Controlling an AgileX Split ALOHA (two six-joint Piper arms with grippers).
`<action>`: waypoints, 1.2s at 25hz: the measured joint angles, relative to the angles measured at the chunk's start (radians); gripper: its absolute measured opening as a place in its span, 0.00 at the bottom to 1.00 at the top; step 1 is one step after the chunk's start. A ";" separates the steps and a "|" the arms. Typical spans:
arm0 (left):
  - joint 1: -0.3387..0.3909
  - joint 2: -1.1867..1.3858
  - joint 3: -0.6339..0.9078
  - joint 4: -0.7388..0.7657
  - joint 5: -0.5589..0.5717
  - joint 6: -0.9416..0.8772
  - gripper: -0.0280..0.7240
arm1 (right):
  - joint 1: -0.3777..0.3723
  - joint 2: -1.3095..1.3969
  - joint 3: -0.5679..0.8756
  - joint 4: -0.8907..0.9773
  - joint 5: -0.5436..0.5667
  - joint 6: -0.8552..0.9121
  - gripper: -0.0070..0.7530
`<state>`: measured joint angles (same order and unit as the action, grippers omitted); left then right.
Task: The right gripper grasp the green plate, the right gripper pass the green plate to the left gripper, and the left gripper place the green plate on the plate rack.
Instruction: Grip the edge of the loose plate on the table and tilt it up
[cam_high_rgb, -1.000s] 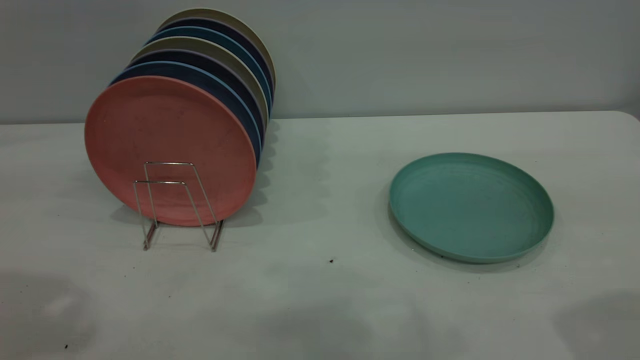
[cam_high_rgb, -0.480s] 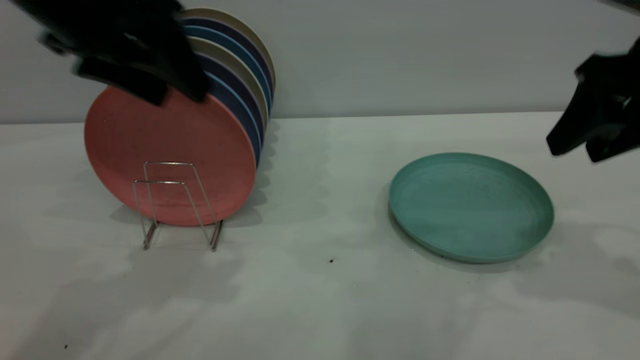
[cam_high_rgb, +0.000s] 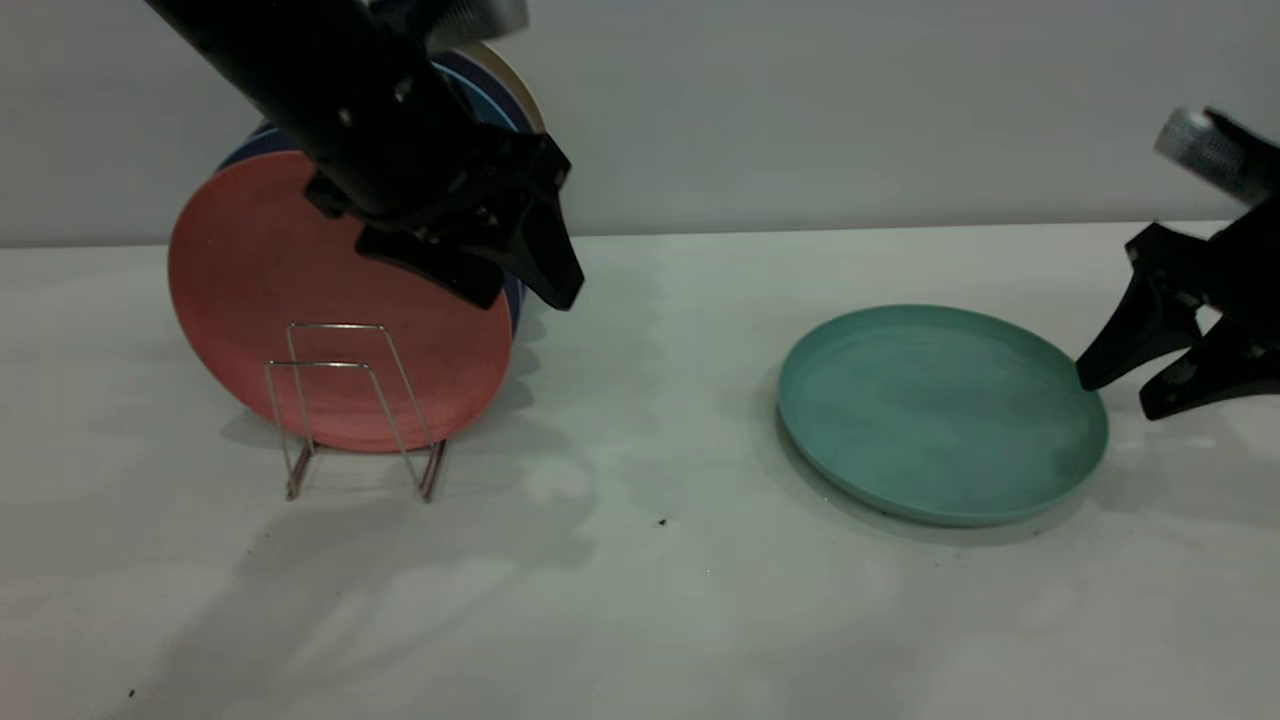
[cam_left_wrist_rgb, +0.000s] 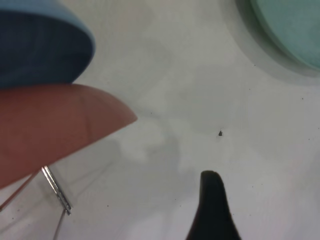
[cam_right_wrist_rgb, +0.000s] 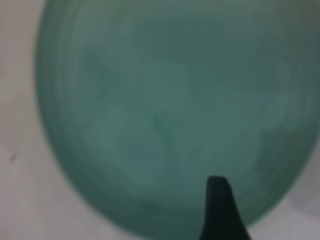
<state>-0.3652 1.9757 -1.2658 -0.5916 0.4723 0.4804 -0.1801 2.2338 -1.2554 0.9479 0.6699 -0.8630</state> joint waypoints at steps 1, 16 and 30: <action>0.000 0.001 -0.001 -0.002 0.000 0.000 0.79 | -0.006 0.027 -0.017 0.003 0.000 0.000 0.67; 0.000 0.002 -0.006 -0.011 -0.001 0.000 0.79 | -0.027 0.197 -0.123 0.129 0.081 -0.077 0.57; 0.000 0.057 -0.007 -0.161 -0.009 0.000 0.79 | 0.032 0.223 -0.133 0.196 0.048 -0.220 0.02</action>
<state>-0.3652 2.0330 -1.2728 -0.7523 0.4633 0.4804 -0.1485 2.4572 -1.3888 1.1436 0.7176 -1.0834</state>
